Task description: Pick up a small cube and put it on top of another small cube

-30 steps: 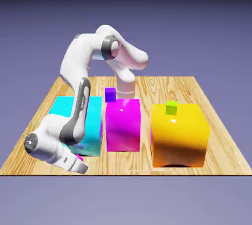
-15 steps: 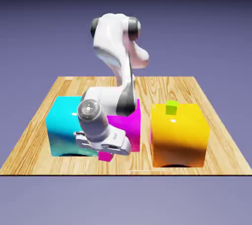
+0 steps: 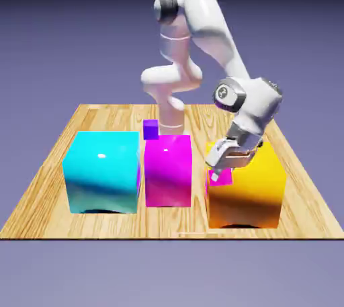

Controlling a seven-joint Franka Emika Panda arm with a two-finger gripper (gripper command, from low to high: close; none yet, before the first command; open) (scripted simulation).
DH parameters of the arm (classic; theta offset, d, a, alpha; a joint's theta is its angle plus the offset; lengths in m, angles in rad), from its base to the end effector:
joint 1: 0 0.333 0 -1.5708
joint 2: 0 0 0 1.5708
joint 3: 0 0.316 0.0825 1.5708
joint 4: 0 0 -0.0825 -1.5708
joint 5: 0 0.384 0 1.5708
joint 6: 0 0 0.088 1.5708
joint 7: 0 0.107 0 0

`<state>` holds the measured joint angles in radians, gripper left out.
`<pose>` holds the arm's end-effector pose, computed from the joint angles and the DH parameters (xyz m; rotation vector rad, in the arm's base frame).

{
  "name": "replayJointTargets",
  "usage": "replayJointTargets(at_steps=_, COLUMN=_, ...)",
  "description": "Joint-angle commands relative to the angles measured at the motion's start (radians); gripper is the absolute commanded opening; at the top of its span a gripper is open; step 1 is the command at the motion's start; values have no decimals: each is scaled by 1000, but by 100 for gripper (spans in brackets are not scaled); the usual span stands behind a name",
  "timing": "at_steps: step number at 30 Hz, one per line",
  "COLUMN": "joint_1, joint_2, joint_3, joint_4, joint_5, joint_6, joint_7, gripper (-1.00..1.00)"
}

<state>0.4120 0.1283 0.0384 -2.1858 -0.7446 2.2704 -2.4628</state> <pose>0.5013 0.2233 0.3309 -0.3850 2.7725 -0.6962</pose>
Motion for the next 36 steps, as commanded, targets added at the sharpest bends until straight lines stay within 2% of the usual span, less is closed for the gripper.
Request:
replayJointTargets(at_steps=1, joint_1=28, joint_2=-26, joint_3=-3, joint_4=-32, joint_5=-40, joint_6=26, joint_7=-15, gripper=-100)
replayJointTargets(at_steps=17, joint_1=543, joint_2=-432, joint_3=-48, joint_4=-539, joint_5=-736, joint_6=439, joint_7=-222, gripper=-100)
replayJointTargets(at_steps=24, joint_1=679, joint_2=-533, joint_3=-87, joint_4=-707, joint_5=-1040, joint_6=559, joint_7=-303, gripper=-100)
replayJointTargets(at_steps=36, joint_1=544, joint_2=-386, joint_3=-230, joint_4=-773, joint_5=-1562, joint_6=511, joint_7=-402, gripper=-100)
